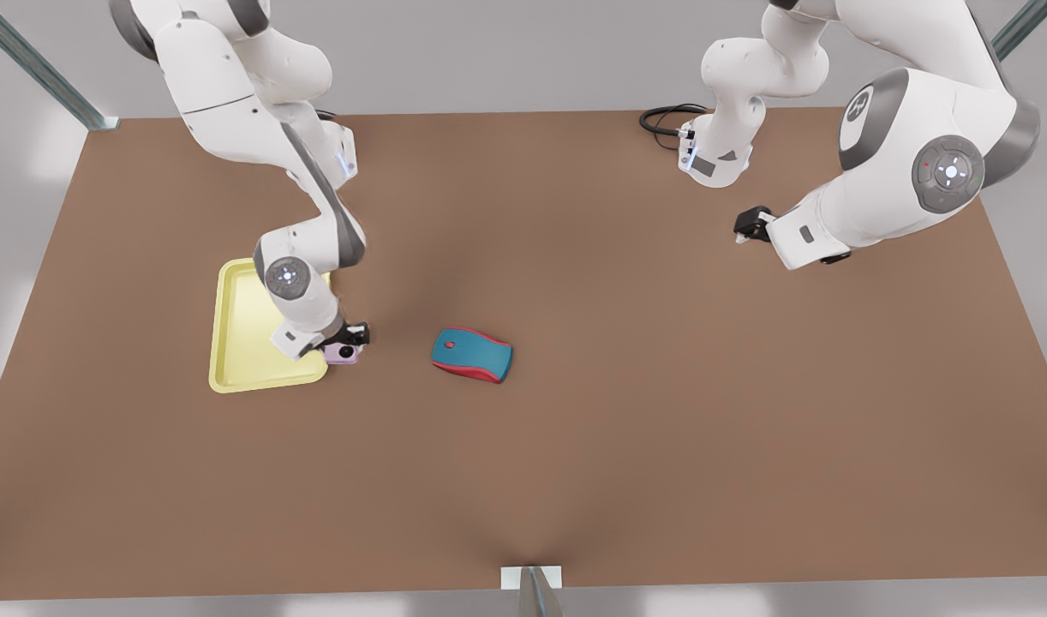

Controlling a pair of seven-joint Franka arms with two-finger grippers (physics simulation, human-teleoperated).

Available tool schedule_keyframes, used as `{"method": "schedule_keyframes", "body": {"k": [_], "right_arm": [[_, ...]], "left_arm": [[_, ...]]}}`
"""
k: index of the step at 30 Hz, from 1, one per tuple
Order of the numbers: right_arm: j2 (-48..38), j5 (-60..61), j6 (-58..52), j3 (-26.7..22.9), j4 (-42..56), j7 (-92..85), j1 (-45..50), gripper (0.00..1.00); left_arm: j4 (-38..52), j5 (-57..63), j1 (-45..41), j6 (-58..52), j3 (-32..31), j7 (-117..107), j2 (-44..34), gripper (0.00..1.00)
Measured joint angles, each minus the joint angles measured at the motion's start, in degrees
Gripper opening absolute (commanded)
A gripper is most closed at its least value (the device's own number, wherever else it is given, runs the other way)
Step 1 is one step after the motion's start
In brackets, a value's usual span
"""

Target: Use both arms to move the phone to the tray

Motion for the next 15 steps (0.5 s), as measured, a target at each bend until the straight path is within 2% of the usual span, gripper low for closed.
{"method": "schedule_keyframes", "body": {"k": [4, 5, 6, 10, 12, 15], "right_arm": [[-1.3, 3.64, -3.55, -9.01, -3.18, -7.09, -2.58, 0.79], [-2.24, 4.04, -4.43, -10.54, -4.28, -8.91, -3.06, 0.86], [-3.03, 4.3, -5.4, -11.79, -4.93, -10.66, -3.68, 1.0], [-5.66, 4.86, -8.62, -12.97, -4.2, -16.18, -3.06, 1.0], [-6.56, 4.95, -11.67, -12.78, 3.31, -18.2, -2.45, 1.0], [-5.56, 5.36, -22.44, -10.31, 26.11, -19.11, -0.65, 1.0]], "left_arm": [[0.0, 0.82, 0.02, 0.04, 0.01, -0.01, 0.53, 1.0], [0.0, 0.94, 0.02, 0.05, 0.01, -0.02, 0.57, 1.0], [0.0, 1.03, 0.02, 0.05, 0.01, -0.02, 0.59, 1.0], [0.0, 1.26, 0.01, 0.04, 0.01, -0.05, 0.59, 1.0], [0.01, 1.32, 0.0, 0.03, 0.02, -0.06, 0.53, 1.0], [0.95, 1.48, -0.74, 1.79, 3.56, -0.06, 0.63, 1.0]]}}
